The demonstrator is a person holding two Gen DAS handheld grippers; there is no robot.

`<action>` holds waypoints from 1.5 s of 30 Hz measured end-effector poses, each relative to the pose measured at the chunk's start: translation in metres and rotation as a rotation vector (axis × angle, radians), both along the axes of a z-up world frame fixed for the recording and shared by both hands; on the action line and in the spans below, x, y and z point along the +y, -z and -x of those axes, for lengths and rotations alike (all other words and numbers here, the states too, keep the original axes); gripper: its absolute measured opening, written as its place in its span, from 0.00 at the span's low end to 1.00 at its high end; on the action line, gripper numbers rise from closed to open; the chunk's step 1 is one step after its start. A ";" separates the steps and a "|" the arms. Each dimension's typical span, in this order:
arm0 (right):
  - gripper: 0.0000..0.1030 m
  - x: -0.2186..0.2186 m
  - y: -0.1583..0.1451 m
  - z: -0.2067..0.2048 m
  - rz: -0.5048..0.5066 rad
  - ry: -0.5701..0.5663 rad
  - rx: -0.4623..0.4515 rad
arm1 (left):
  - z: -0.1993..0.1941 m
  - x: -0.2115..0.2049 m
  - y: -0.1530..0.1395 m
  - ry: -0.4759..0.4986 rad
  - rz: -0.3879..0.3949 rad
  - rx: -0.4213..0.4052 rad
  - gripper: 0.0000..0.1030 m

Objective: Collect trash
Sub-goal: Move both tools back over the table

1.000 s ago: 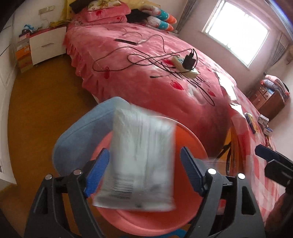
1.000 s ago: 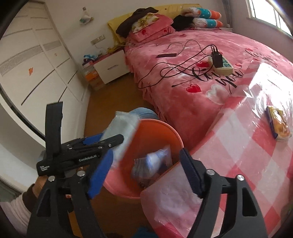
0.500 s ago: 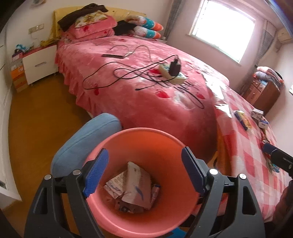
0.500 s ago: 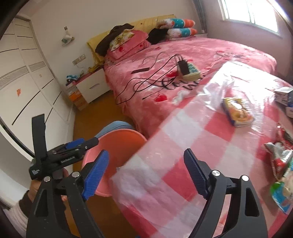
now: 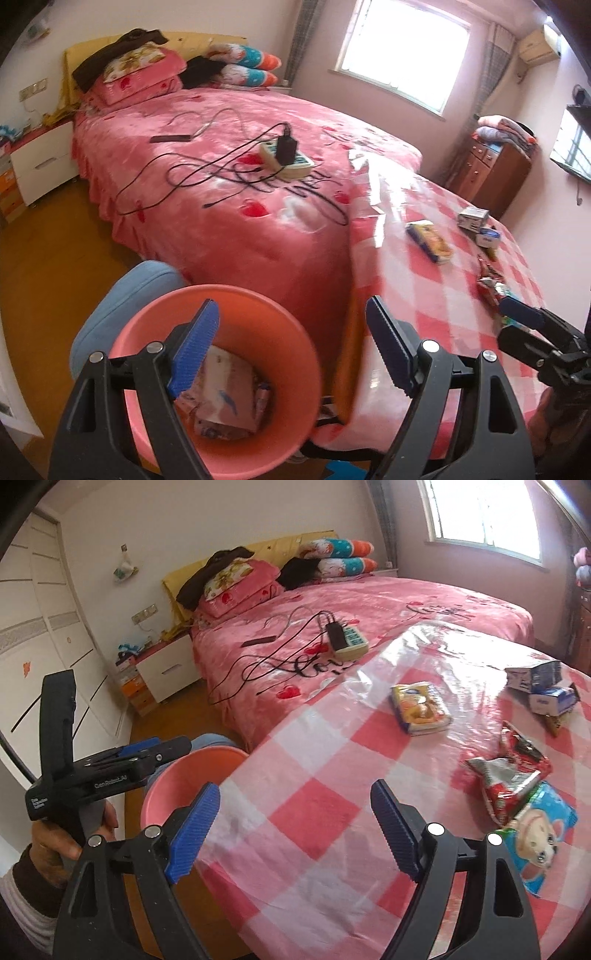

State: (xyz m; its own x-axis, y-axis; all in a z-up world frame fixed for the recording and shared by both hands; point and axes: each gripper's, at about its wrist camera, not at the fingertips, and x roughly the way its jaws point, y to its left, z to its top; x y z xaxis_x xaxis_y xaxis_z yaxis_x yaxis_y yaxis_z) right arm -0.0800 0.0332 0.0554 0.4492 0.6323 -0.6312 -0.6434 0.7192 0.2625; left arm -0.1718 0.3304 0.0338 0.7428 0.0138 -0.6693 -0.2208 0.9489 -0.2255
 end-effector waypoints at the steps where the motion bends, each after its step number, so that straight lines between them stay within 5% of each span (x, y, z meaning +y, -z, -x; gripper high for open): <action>1: 0.81 -0.003 -0.001 -0.002 -0.005 0.008 0.000 | -0.001 -0.004 -0.002 0.008 -0.002 -0.004 0.80; 45: 0.81 -0.203 0.021 -0.059 -0.183 0.398 0.085 | -0.087 -0.196 -0.031 0.354 -0.121 -0.008 0.80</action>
State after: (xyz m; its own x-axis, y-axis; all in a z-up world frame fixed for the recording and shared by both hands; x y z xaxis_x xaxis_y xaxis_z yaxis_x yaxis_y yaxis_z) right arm -0.0206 -0.1698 0.0349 0.6312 0.5258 -0.5702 -0.2965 0.8429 0.4490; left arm -0.0844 0.1348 0.0652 0.7211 -0.1665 -0.6725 0.1275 0.9860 -0.1074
